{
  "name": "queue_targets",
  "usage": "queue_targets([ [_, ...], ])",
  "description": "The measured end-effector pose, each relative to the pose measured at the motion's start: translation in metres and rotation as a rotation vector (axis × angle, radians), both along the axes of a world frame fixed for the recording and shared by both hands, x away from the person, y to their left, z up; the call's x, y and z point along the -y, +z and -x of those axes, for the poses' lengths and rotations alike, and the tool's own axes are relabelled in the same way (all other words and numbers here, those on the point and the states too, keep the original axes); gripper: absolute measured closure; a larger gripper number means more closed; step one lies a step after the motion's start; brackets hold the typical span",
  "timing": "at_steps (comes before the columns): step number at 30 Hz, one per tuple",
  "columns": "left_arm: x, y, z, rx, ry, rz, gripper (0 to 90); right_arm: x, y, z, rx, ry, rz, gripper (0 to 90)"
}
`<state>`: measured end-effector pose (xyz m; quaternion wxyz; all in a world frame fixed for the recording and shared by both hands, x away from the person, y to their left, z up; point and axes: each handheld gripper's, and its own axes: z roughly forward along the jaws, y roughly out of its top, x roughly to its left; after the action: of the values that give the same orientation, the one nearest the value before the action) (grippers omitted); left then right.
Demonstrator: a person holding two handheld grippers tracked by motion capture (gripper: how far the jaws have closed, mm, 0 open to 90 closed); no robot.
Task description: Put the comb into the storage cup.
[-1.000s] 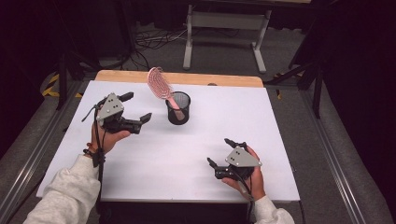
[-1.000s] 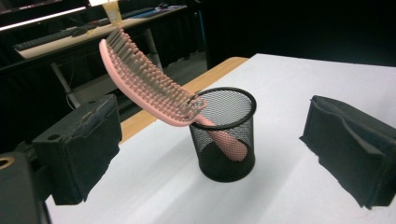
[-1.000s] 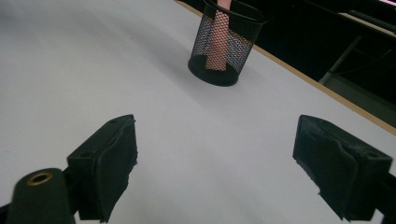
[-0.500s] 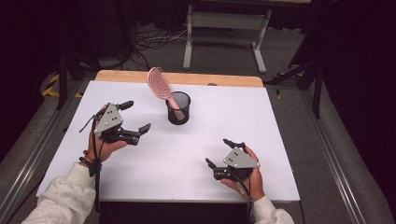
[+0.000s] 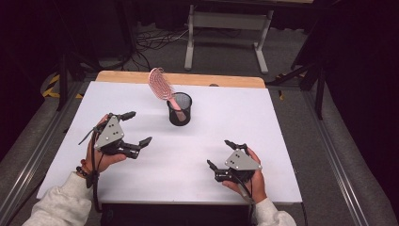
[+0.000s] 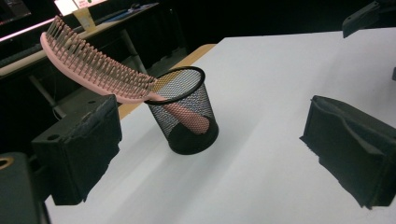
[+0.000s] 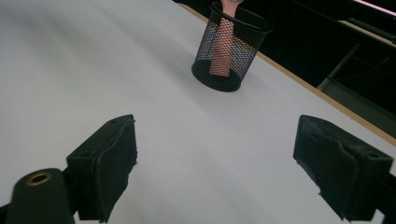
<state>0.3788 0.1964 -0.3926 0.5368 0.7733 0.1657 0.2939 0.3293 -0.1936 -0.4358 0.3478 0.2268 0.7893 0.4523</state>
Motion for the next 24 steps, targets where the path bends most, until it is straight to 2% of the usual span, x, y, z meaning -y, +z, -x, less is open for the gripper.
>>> queue_targets([
  [9,-0.003,-0.012,0.016,0.011,-0.019,-0.036,5.5,-0.002,0.000,0.002,0.005,0.004,-0.003,13.3],
  [13,-0.007,-0.019,0.022,0.004,-0.019,-0.036,5.6,-0.003,-0.001,0.002,0.003,0.004,-0.002,13.1],
  [18,-0.015,-0.028,0.027,-0.008,-0.016,-0.063,5.8,-0.004,-0.001,0.002,0.006,0.001,0.002,11.9],
  [24,-0.027,-0.041,0.033,-0.027,-0.002,-0.064,6.1,-0.004,-0.002,0.003,0.007,0.007,0.005,11.9],
])
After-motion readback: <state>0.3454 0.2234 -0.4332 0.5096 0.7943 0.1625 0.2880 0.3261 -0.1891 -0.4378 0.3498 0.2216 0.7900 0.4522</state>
